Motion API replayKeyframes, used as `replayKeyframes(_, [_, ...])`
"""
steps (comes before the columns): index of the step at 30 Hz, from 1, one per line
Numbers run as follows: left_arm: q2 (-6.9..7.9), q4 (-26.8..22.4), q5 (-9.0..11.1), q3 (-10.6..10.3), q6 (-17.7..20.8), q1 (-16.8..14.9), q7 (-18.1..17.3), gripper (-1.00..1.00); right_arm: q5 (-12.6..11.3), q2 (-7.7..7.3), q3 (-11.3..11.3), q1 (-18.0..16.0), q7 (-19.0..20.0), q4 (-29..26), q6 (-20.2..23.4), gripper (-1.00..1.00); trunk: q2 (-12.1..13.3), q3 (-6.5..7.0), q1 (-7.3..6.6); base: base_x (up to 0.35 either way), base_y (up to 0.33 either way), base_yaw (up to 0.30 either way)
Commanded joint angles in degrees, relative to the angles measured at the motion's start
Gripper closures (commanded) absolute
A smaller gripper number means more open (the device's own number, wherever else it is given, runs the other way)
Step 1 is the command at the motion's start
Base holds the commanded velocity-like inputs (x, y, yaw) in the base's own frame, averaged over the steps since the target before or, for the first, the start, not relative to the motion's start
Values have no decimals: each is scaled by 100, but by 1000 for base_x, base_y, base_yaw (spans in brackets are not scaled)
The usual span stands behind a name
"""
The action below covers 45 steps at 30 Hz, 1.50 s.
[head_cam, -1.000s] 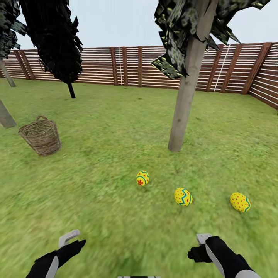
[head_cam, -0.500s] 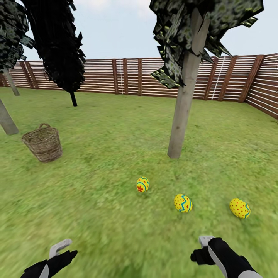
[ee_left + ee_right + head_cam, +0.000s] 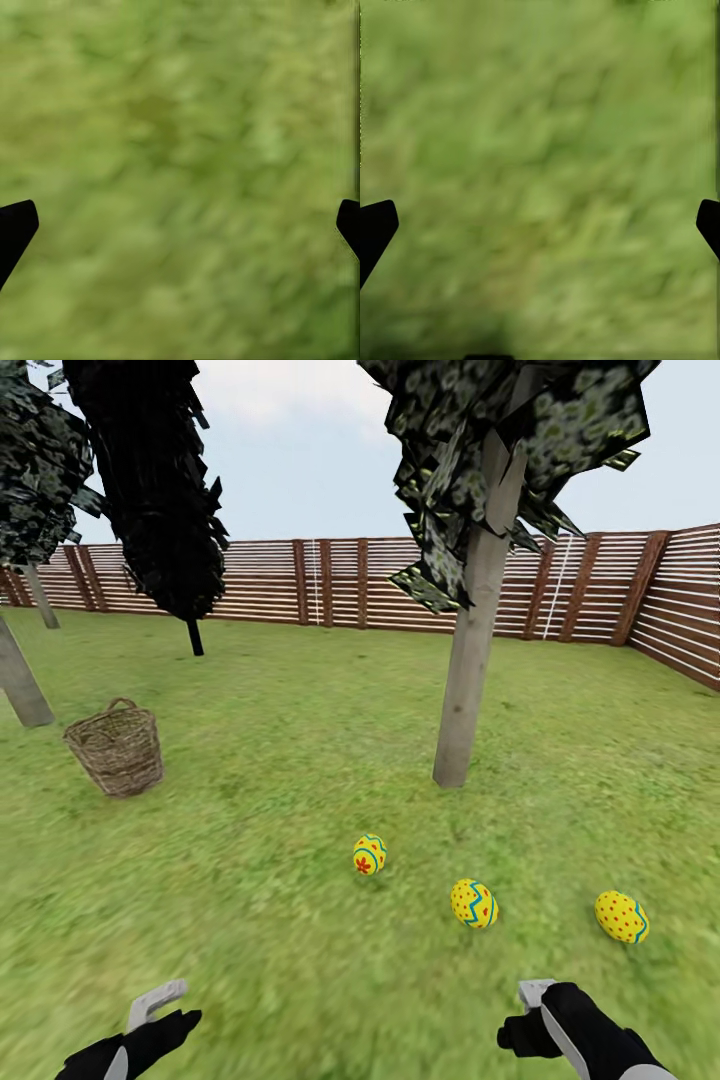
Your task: Take the three Easter eggs out of the wicker basket on the lawn in the garden, then place them on the lawn next to a single tree (choose any tree) so that all three eggs are next to the same tree and none are left in the basket.
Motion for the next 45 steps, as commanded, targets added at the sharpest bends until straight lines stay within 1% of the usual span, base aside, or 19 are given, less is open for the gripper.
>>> replayKeyframes(1, [-5, -5, 42, 20, 47, -2, -19, -100, -56, -9, 43, -2, -16, -2, 26, -100, -1, 17, -4, 0, 0, 0])
replayKeyframes(10, [-19, 7, 37, 8, 43, -2, -19, -100, -47, -1, 52, -2, -30, 22, 24, -100, 360, 179, -201, 0, 0, 0])
replayKeyframes(14, [-25, 9, 36, 4, 39, -2, -19, -100, -36, 12, 52, -2, -42, 131, 20, -100, 521, 251, -289, 0, 0, 0])
replayKeyframes(15, [-25, 9, 37, 4, 40, -2, -19, -100, -15, 17, 52, -5, -42, 141, 20, -100, 561, 269, -311, 0, 0, 0])
replayKeyframes(19, [-25, 9, 35, 4, 38, -2, -19, -100, 266, 50, 52, -4, -42, 156, 12, -100, 721, 340, -399, 0, 0, 0])
replayKeyframes(23, [-26, 9, 34, 4, 38, -2, -19, -100, 356, 59, 52, -2, -42, 160, 11, -100, 882, 412, -487, 0, 0, 0])
replayKeyframes(27, [-41, 19, 48, 11, 45, -2, -11, -100, 371, 60, 52, -2, -42, 163, 10, -100, 1042, 484, -575, 0, 0, 0])
replayKeyframes(29, [-74, 109, 40, 7, 40, -2, -10, -100, 373, 60, 52, -2, -37, 165, 10, -100, 1122, 520, -618, 0, 0, 0])
replayKeyframes(33, [-93, 214, 34, 2, 42, -2, -4, -100, 374, 54, 52, -3, -32, 167, 12, -100, 1283, 592, -706, 0, 0, 0])
replayKeyframes(45, [-129, 235, 26, -5, 39, -2, -1, -100, 374, 52, 52, -2, -21, 167, 25, -100, 1764, 807, -970, 0, 0, 0])
